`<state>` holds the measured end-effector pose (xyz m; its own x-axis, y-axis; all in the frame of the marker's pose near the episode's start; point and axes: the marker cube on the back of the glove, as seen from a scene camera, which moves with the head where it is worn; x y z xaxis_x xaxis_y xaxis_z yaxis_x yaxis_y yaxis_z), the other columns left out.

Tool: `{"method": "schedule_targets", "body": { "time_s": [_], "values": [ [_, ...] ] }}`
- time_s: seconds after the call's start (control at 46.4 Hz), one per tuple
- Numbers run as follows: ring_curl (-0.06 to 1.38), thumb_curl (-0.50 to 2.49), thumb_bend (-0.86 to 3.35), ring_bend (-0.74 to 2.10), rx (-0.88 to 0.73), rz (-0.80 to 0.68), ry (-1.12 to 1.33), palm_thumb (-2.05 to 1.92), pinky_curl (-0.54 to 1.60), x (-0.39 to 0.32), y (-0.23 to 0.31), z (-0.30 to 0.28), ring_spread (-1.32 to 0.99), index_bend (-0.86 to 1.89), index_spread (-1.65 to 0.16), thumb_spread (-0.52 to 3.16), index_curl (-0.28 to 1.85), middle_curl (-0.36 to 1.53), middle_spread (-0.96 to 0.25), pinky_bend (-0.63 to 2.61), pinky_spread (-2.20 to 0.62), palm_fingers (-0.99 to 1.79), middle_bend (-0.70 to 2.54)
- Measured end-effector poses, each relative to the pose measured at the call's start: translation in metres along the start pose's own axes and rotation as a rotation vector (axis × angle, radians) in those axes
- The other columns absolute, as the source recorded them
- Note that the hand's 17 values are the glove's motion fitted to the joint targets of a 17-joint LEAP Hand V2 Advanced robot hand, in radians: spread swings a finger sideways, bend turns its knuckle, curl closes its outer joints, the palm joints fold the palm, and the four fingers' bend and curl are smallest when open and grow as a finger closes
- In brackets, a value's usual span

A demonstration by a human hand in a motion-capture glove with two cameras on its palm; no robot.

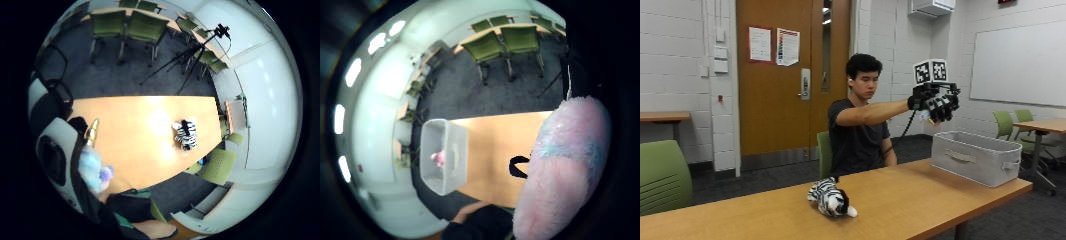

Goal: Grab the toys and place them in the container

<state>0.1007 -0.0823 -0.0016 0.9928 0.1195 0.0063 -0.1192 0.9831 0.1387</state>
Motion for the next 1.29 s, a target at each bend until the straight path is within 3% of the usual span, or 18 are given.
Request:
{"method": "schedule_targets", "body": {
  "time_s": [0.323, 0.474, 0.582, 0.754, 0.905, 0.97, 0.992, 1.035, 1.078, 1.186, 1.293],
  "values": [
    [0.53, 0.81, 0.15, 1.09, 0.111, -0.220, -0.052, 0.69, 0.40, -0.168, 0.030, -0.074, -0.47, 0.10, -0.56, 0.62, 1.14, 0.69, -0.46, 1.00, -0.44, 0.96, 0.76],
    [0.53, 0.85, 0.14, 1.10, 0.107, -0.545, -0.190, 0.69, 0.40, -0.271, 0.068, -0.086, -0.47, 0.11, -0.57, 0.62, 1.18, 0.70, -0.46, 1.02, -0.45, 0.95, 0.78],
    [0.53, 0.87, 0.13, 1.11, 0.090, -0.543, -0.172, 0.69, 0.40, -0.320, 0.077, -0.076, -0.47, 0.10, -0.58, 0.63, 1.21, 0.71, -0.46, 1.03, -0.44, 0.94, 0.79],
    [0.53, 0.91, 0.11, 1.13, 0.062, -0.600, -0.175, 0.69, 0.40, -0.286, 0.036, -0.038, -0.46, 0.11, -0.58, 0.63, 1.25, 0.73, -0.46, 1.04, -0.44, 0.93, 0.79],
    [0.53, 0.94, 0.10, 1.14, 0.038, -0.424, -0.092, 0.69, 0.39, -0.297, 0.032, -0.019, -0.46, 0.10, -0.58, 0.64, 1.28, 0.74, -0.46, 1.05, -0.44, 0.92, 0.80],
    [0.53, 0.95, 0.10, 1.15, -0.009, -0.496, -0.107, 0.69, 0.40, -0.295, 0.035, -0.014, -0.46, 0.10, -0.59, 0.64, 1.29, 0.74, -0.46, 1.05, -0.44, 0.91, 0.80],
    [0.52, 0.93, 0.05, 1.13, -0.026, -0.519, -0.110, 0.62, 0.40, -0.294, 0.036, -0.012, -0.46, 0.07, -0.58, 0.68, 1.28, 0.73, -0.45, 1.06, -0.42, 0.82, 0.77],
    [0.53, 0.78, -0.15, 1.04, -0.037, -0.552, -0.087, 0.26, 0.45, -0.287, 0.034, -0.007, -0.37, -0.04, -0.55, 0.87, 1.19, 0.70, -0.37, 1.11, -0.30, 0.18, 0.59],
    [0.55, 0.72, -0.15, 0.98, -0.032, -0.570, -0.077, 0.14, 0.49, -0.281, 0.032, -0.005, -0.30, -0.04, -0.53, 0.92, 1.12, 0.69, -0.31, 1.19, -0.24, -0.05, 0.55],
    [0.43, 0.61, -0.10, 0.84, -0.045, -0.546, -0.136, -0.05, 0.43, -0.290, 0.042, -0.010, -0.21, -0.01, -0.49, 0.98, 0.96, 0.61, -0.22, 1.24, -0.14, -0.13, 0.46],
    [0.38, 0.53, -0.08, 0.81, -0.013, -0.479, -0.036, -0.08, 0.40, -0.308, 0.067, -0.017, -0.17, 0.05, -0.45, 1.02, 0.85, 0.58, -0.16, 1.20, -0.08, -0.11, 0.44]
  ]
}}
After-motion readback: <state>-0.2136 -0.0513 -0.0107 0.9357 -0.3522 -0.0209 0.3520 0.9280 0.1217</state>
